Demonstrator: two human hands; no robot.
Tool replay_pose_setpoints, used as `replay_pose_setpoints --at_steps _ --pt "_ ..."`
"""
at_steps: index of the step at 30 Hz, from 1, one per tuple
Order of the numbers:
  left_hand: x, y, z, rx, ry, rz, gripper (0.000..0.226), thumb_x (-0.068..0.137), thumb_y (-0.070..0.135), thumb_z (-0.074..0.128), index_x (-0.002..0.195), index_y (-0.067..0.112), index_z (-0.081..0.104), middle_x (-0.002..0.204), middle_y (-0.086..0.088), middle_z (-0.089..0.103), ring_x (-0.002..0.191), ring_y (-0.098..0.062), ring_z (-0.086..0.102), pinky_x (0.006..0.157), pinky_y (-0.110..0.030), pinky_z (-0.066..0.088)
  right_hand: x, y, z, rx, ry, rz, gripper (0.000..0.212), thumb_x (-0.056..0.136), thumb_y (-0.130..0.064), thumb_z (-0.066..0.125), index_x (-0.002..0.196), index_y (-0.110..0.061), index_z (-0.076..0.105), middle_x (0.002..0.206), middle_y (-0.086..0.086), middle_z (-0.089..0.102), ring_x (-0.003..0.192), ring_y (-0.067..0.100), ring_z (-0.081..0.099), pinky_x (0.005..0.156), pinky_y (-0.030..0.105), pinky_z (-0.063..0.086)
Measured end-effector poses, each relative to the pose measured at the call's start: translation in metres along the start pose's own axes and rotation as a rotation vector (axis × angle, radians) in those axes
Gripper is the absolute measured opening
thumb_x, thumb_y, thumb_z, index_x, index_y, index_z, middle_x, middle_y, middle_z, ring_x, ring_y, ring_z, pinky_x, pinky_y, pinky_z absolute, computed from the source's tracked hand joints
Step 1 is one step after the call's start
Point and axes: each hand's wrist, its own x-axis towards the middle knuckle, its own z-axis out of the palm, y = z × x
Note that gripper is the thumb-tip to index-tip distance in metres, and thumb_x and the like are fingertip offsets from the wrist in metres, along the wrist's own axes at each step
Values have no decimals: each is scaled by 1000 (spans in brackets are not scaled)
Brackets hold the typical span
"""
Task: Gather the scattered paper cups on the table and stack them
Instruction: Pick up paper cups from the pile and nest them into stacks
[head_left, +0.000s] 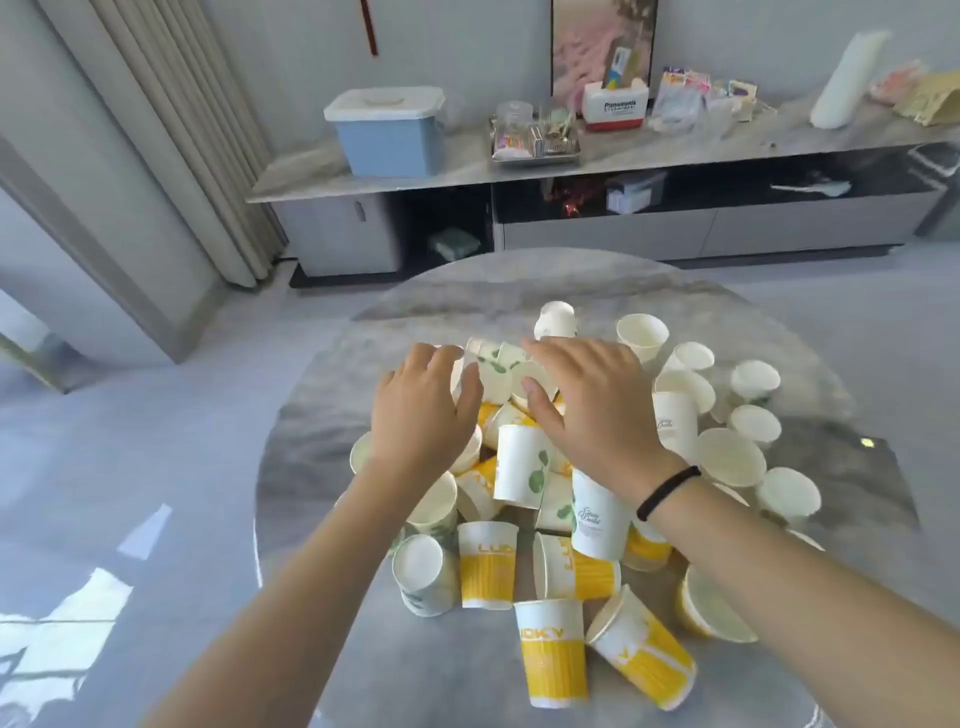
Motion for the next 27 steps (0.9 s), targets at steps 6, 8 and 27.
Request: replay_pose_setpoints --at_steps 6,8,27 --pt "-29 -5 50 -42 -37 35 39 95 37 38 120 17 60 122 -5 60 101 -27 63 86 -36 47 -54 17 33 -32 39 8 38 85 -36 47 109 -15 68 101 3 71 89 30 66 77 38 50" --pt "-40 -1 55 -62 -34 44 34 96 33 41 120 17 60 123 -5 59 104 -26 62 87 -36 47 -70 19 30 -51 38 59 42 83 -38 45 108 -14 68 99 7 71 86 32 66 74 39 51" --pt "-31 4 105 78 -363 -40 74 82 59 55 142 24 31 146 -13 34 128 -35 43 99 -44 41 -113 17 39 -83 -343 559 90 74 -64 61 141 -17 21 116 12 57 104 31 59 67 32 41"
